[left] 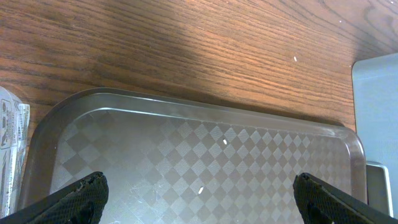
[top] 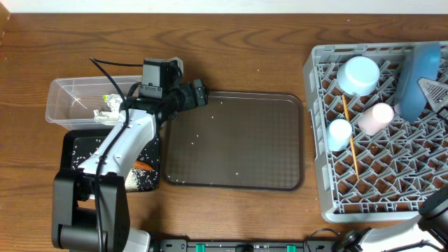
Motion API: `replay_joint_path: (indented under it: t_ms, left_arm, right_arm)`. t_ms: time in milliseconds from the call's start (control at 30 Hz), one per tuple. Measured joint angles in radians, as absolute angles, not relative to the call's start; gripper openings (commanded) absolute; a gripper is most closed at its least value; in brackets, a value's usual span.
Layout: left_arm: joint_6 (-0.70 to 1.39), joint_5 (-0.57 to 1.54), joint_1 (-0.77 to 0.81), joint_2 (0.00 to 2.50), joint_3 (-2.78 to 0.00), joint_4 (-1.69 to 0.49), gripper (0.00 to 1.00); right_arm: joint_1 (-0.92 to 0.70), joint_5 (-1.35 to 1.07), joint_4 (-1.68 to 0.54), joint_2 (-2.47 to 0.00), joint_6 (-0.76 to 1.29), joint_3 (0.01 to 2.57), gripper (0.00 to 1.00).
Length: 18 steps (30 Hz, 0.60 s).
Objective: Sort waste into correct bins and load items into the dishwasher rack
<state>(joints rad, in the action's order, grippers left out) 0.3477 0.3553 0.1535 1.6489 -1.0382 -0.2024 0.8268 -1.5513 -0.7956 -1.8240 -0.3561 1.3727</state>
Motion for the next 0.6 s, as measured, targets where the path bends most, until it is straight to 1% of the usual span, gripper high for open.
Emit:
replay_joint_path:
  t_ms: [167, 433, 467, 500, 533, 567, 600]
  left_arm:
    - [0.348, 0.355, 0.154, 1.649, -1.038, -0.202, 0.98]
    - [0.348, 0.355, 0.154, 1.649, -1.038, -0.202, 0.98]
    - [0.348, 0.356, 0.154, 1.649, -1.038, -0.202, 0.98]
    - [0.348, 0.356, 0.154, 1.649, -1.038, -0.202, 0.98]
    - [0.348, 0.355, 0.154, 1.649, -1.038, -0.202, 0.98]
    - [0.348, 0.356, 0.154, 1.649, -1.038, -0.202, 0.98]
    - [0.348, 0.355, 0.154, 1.649, -1.038, -0.202, 0.98]
  right_arm:
    - [0.920, -1.552, -0.804, -1.824, -0.319, 1.385, 0.01]
    - [1.054, -1.551, -0.918, -1.828, -0.295, 1.389, 0.02]
    - [1.066, -1.550, -0.936, -1.830, -0.295, 1.389, 0.03]
    - [1.077, -1.549, -0.945, -1.831, -0.291, 1.390, 0.06]
    - [1.086, -1.548, -0.949, -1.832, -0.283, 1.389, 0.11]
    - [1.097, -1.547, -0.949, -1.835, -0.273, 1.389, 0.18]
    - [1.113, -1.544, -0.950, -1.839, -0.253, 1.388, 0.22]
